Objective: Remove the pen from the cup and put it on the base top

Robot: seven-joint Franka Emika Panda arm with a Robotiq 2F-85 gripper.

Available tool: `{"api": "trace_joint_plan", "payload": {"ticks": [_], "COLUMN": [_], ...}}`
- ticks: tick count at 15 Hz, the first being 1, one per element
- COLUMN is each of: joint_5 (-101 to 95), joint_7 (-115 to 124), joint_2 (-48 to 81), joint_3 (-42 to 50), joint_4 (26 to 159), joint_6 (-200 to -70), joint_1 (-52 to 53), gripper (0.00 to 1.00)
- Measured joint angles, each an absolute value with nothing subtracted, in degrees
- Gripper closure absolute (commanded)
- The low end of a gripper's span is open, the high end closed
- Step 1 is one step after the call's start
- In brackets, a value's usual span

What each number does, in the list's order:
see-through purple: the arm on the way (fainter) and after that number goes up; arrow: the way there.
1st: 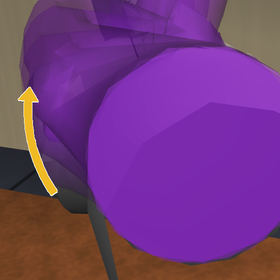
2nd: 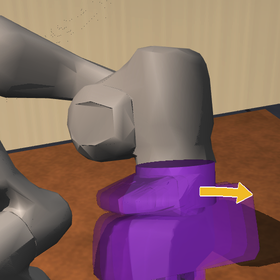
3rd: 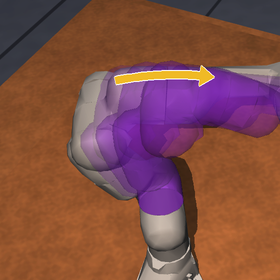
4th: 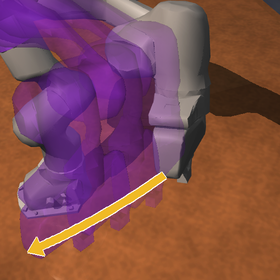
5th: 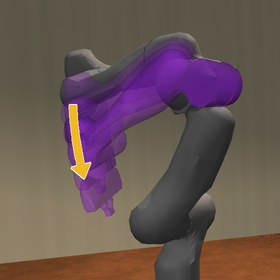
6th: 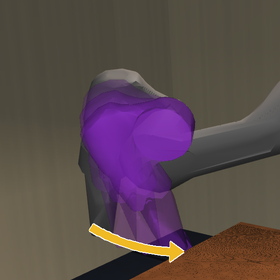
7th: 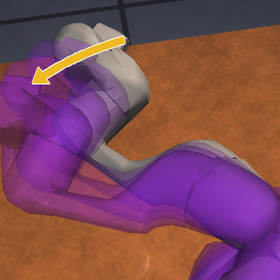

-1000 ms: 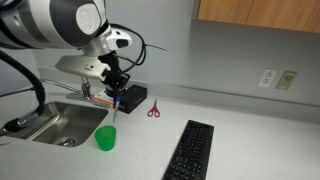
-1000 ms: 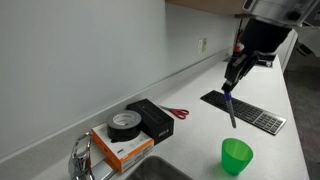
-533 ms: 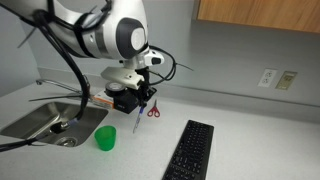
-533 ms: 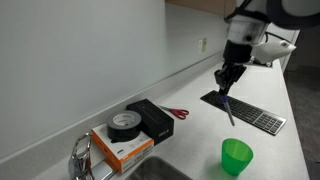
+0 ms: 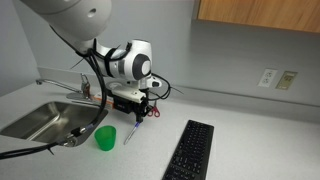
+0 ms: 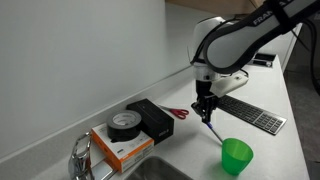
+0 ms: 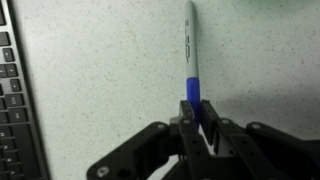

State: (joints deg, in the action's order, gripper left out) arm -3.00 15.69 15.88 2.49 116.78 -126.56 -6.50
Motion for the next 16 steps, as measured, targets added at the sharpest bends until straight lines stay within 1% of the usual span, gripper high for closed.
{"api": "trace_joint_plan", "payload": {"ticks": [2,5,7,8,16], "joint_5": [-2.9,-2.9,-2.9,-2.9,-2.2], "joint_7": [15.7,15.7,15.7,15.7,14.8], "joint_2": [18.5,20.7,21.4,21.6,22.1], "joint_3": [2.5,2.5,2.5,2.5,2.5], "joint_4": [114.1,111.4,110.1,109.6,107.2], "joint_6": [-125.9,-125.3,-124.7,-124.4,-122.2], "joint_1": [-6.1,-5.6,-5.3,-5.2,-5.0], "gripper": [0.4,0.16,0.02,0.0,0.0]}}
